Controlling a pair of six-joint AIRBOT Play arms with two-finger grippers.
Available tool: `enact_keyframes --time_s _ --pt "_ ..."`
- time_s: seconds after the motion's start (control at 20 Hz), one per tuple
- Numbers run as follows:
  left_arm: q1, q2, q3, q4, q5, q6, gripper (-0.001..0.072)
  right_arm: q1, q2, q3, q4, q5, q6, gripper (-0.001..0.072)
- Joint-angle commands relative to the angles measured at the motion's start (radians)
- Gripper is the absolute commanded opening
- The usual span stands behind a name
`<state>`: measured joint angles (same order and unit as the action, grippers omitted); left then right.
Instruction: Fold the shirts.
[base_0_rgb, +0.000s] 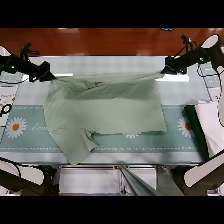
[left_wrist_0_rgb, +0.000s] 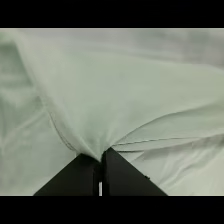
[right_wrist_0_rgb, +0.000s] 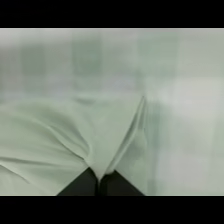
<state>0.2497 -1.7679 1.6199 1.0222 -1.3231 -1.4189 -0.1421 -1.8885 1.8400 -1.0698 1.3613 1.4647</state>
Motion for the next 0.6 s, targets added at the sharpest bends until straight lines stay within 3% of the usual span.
enact_keyframes --time_s 0.0,0.55 --pt "0.019 0.000 -0.064 0.018 -0.121 0.029 0.0028 0.009 -0.021 -0.047 -0.026 0.102 -0.021 0.0019" --pt "0.020 0.000 -0.217 0.089 -0.140 0.047 0.0028 0.035 -0.031 -0.151 -0.093 0.089 -0.033 0.0019"
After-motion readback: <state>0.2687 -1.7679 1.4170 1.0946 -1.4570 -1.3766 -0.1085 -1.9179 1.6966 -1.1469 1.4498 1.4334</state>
